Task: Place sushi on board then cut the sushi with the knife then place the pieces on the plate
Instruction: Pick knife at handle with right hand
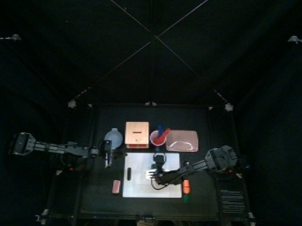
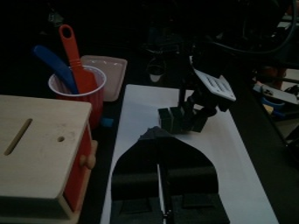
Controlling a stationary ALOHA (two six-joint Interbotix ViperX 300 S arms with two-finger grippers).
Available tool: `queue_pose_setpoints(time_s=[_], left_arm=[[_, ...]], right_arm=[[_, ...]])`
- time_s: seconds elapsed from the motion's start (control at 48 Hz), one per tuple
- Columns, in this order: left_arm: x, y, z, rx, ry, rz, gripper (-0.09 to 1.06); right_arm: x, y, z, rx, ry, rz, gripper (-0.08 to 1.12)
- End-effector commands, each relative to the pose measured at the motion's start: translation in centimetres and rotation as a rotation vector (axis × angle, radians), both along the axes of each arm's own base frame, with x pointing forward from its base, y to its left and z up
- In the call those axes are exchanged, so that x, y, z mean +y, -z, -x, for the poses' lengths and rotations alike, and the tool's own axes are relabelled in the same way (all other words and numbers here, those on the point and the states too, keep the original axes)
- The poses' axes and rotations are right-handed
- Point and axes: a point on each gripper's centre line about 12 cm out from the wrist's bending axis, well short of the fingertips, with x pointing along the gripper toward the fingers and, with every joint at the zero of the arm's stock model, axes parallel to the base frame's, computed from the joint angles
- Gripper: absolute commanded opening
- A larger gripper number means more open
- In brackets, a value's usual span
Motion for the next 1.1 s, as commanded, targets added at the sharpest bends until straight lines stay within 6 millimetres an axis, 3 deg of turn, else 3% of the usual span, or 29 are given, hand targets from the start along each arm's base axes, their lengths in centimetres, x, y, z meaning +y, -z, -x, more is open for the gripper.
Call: queue_pose_setpoints(time_s=[0.021,0.167,0.417,0.604,0.75,0.917,1.104], left_arm=[[0.0,-0.6,-0.2,-0.02,0.002,-0.007,-0.02],[0.0,-0.4,-0.1,-0.015,0.002,-0.007,-0.01],[0.0,-0.1,0.0,-0.008,0.0,-0.007,-0.02],[0.1,-0.1,0.0,-0.008,-0.001,-0.004,-0.02],[0.0,-0.1,0.0,-0.008,0.001,-0.006,-0.02],[0.1,-0.1,0.0,-0.006,-0.001,-0.004,-0.02],[0.1,-0.1,0.0,-0.006,-0.002,-0.003,-0.02]], right_arm=[[0.5,-1.7,-0.9,-0.032,0.014,-0.025,0.56],[0.9,-1.0,-0.9,-0.013,0.025,-0.055,0.64],[1.1,-1.1,-0.8,-0.013,0.009,-0.053,0.9],[0.9,-2.0,-0.7,-0.032,-0.003,-0.038,0.92],[0.5,-4.8,0.3,-0.064,-0.039,-0.002,0.92],[-0.6,-8.2,2.3,-0.067,-0.201,0.042,0.92],[-4.9,-11.9,4.3,-0.043,-0.387,0.085,0.92]])
